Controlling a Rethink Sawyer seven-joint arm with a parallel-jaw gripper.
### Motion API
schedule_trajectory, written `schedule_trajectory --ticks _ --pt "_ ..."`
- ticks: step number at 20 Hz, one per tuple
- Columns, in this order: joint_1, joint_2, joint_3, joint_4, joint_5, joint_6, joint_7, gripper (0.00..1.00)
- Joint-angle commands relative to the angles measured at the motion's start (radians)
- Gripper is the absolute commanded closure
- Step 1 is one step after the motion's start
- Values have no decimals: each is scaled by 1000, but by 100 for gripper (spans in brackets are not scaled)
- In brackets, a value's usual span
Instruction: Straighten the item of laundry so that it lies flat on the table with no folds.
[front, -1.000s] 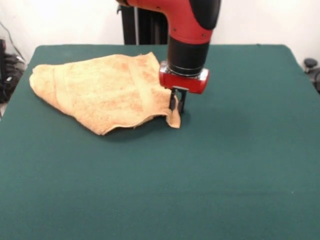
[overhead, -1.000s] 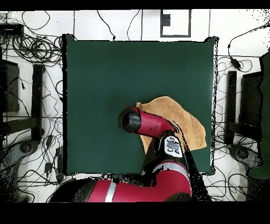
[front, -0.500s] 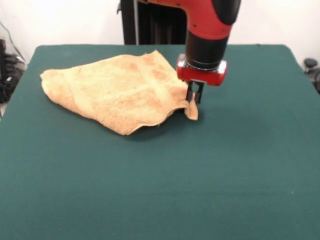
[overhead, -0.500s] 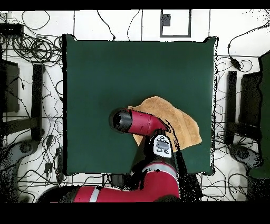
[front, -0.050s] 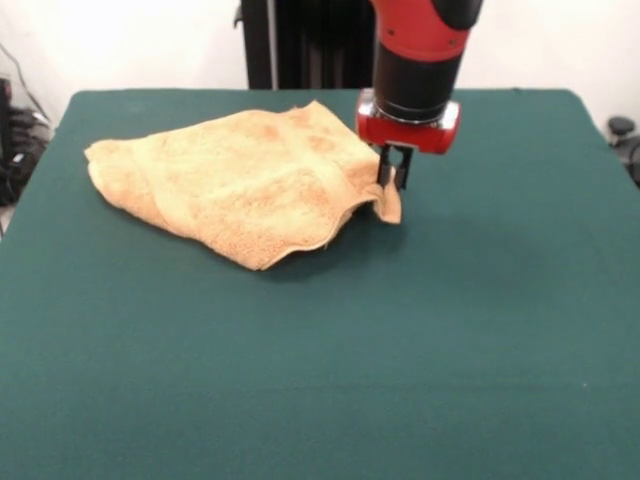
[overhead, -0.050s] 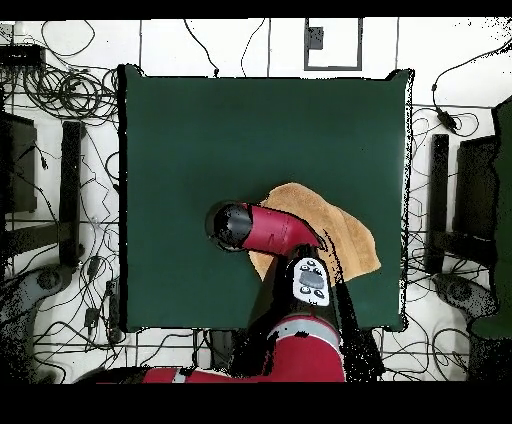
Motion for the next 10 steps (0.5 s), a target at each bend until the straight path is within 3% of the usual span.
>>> schedule_trajectory --ticks 1,10 --pt "17 3 104 -6 72 146 184 100" --pt "23 -16 104 -4 91 197 202 100"
